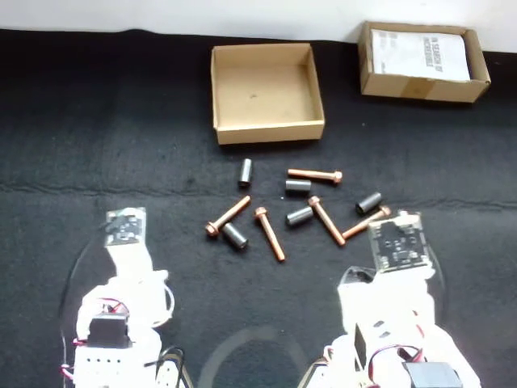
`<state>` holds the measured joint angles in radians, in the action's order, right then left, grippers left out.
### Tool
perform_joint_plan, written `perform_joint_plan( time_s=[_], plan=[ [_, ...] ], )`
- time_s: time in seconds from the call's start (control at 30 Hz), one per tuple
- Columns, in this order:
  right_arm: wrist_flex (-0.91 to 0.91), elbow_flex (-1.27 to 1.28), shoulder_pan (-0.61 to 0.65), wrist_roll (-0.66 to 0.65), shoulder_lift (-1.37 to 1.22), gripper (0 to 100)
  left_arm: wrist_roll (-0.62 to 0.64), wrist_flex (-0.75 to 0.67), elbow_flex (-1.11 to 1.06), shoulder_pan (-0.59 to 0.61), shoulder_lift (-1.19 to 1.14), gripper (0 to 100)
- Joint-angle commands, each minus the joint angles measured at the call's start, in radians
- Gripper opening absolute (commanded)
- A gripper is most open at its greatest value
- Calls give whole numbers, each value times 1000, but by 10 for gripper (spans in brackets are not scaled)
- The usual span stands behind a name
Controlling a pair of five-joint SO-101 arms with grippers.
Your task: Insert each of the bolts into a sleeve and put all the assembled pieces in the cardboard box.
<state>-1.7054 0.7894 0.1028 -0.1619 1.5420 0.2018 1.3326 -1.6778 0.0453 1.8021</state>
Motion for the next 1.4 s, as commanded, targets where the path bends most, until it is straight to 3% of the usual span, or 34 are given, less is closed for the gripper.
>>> perform_joint_plan(
  time_s=[0.0, 0.47, 0.63, 0.7, 1.07, 1.37],
  plan=[
    [-4, -2, -87, -6, -2, 8, -2, 2, -18, -45, 8, 37],
    [-5, -2, -96, -6, 2, 8, 0, -5, 41, -119, 8, 37],
    [-5, -2, -94, -6, 2, 8, 3, -302, 44, -134, 7, 35],
    [-5, -2, -94, -6, 2, 8, 3, -356, 10, -139, 7, 34],
    [-5, -2, -94, -6, 2, 8, 0, -169, 151, -366, 5, 34],
    [-5, -2, -94, -5, 2, 8, 2, -55, 387, -688, 5, 34]
  ],
)
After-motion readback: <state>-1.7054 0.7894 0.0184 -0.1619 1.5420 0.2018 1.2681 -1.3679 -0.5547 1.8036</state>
